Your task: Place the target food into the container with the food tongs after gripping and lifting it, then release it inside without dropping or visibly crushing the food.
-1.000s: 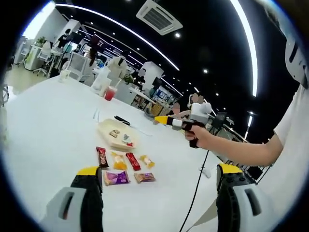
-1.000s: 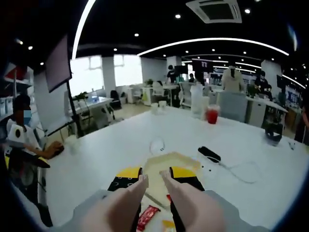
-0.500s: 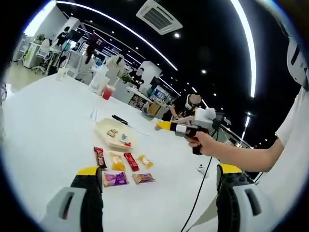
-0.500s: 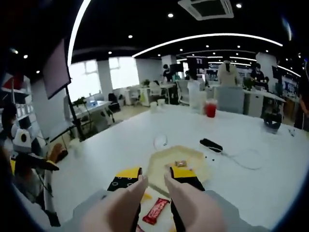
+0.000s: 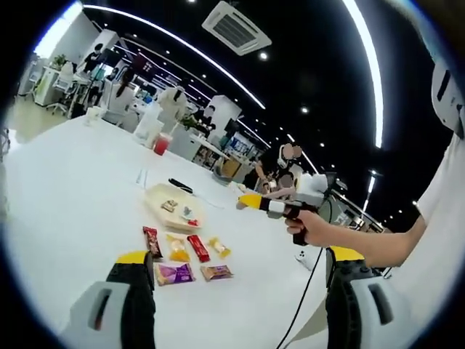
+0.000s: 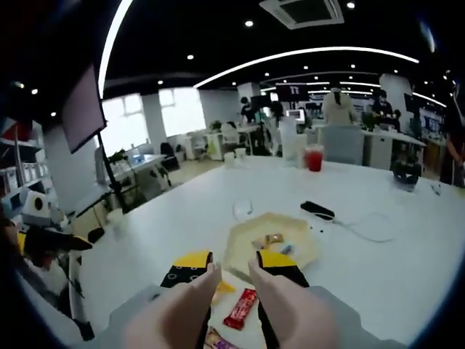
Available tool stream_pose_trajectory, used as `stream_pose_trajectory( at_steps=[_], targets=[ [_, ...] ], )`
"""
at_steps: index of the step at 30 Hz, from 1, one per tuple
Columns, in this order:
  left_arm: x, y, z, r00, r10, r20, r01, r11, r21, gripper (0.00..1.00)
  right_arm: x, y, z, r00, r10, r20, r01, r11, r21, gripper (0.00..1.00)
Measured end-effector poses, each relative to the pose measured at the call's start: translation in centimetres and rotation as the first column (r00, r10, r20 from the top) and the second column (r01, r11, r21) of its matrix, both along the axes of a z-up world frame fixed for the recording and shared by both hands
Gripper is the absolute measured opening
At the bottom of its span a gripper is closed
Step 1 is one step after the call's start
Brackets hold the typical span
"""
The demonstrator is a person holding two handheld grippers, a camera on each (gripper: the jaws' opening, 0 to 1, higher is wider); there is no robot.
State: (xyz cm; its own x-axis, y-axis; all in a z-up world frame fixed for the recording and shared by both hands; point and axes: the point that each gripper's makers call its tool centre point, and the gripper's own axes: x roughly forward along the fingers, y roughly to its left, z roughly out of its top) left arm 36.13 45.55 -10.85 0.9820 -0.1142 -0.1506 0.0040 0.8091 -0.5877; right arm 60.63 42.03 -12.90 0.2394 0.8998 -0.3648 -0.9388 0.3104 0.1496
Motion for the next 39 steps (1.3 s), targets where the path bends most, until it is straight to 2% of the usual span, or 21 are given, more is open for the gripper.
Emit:
stream_pose_trajectory(
  at_steps=[3, 5, 6, 7, 10, 13, 15, 18, 19, 23, 26, 31, 34, 36, 39],
  targets=[
    [0.5, -0.2, -0.4, 1.000, -0.008, 0.010, 0.008, 1.000, -0.025, 0.99, 0.0, -0.4, 0.4, 1.000, -0.006, 0.005, 0.006, 1.000, 0.014, 0.23],
    [0.7, -0.8, -1.2, 0.999, -0.044, -0.030, 0.043, 0.999, -0.024, 0.99, -0.2, -0.9, 0.4, 1.000, -0.017, 0.005, 0.017, 1.000, 0.008, 0.23],
    [0.9, -1.1, -1.1, 0.997, -0.060, -0.038, 0.060, 0.998, -0.012, 0.99, -0.7, -1.3, 0.4, 1.000, -0.020, -0.013, 0.020, 1.000, 0.009, 0.23],
    [1.0, -1.3, -0.7, 0.997, -0.072, -0.023, 0.072, 0.997, 0.009, 0.99, -0.7, -1.4, 0.2, 1.000, -0.017, -0.012, 0.017, 1.000, 0.006, 0.23],
    [1.0, -1.3, -0.5, 0.997, -0.072, -0.023, 0.072, 0.997, 0.008, 0.99, -1.0, -1.8, -0.3, 1.000, -0.009, 0.004, 0.009, 1.000, -0.015, 0.24],
    [1.4, -1.3, -0.8, 0.997, -0.070, -0.014, 0.070, 0.998, -0.005, 0.99, -1.2, -2.5, -0.2, 1.000, -0.020, 0.000, 0.020, 1.000, -0.003, 0.24],
    [1.6, -1.5, -1.1, 0.996, -0.082, -0.036, 0.081, 0.997, -0.016, 0.99, -1.1, -3.0, -0.4, 0.999, -0.036, -0.011, 0.036, 0.999, -0.007, 0.24],
    [1.6, -1.7, -0.1, 0.995, -0.096, -0.013, 0.096, 0.995, 0.015, 0.99, -1.3, -3.0, -0.2, 0.999, -0.043, -0.028, 0.043, 0.999, 0.002, 0.24],
    [1.6, -1.7, 0.2, 0.996, -0.094, -0.007, 0.094, 0.995, 0.022, 0.99, -1.4, -2.9, -0.1, 0.999, -0.034, -0.011, 0.034, 0.999, 0.000, 0.24],
    [1.5, -1.2, 0.3, 0.996, -0.084, 0.011, 0.084, 0.996, 0.017, 0.99, -1.8, -2.8, 0.0, 0.999, -0.034, -0.014, 0.034, 0.999, 0.009, 0.24],
    [1.6, -1.1, -0.5, 0.994, -0.102, -0.024, 0.102, 0.994, 0.024, 0.99, -2.0, -3.0, -0.1, 0.999, -0.042, -0.029, 0.042, 0.999, 0.008, 0.24],
    [1.2, -0.6, 0.4, 0.996, -0.089, -0.008, 0.089, 0.995, 0.041, 0.99, -2.6, -3.0, -0.4, 0.999, -0.031, -0.036, 0.031, 1.000, -0.001, 0.25],
    [1.1, -0.6, 0.2, 0.996, -0.089, -0.014, 0.089, 0.995, 0.049, 0.99, -2.8, -3.0, -0.6, 0.999, -0.022, -0.044, 0.022, 1.000, -0.005, 0.25],
    [1.0, -0.6, 0.1, 0.996, -0.089, -0.015, 0.090, 0.994, 0.059, 0.99, -3.3, -3.0, -0.7, 1.000, 0.001, -0.030, -0.001, 1.000, -0.011, 0.25],
    [0.8, -0.4, -0.3, 0.997, -0.075, -0.024, 0.076, 0.996, 0.049, 0.99, -3.7, -3.4, -1.2, 0.999, 0.000, -0.051, -0.001, 1.000, -0.019, 0.25]
  ],
)
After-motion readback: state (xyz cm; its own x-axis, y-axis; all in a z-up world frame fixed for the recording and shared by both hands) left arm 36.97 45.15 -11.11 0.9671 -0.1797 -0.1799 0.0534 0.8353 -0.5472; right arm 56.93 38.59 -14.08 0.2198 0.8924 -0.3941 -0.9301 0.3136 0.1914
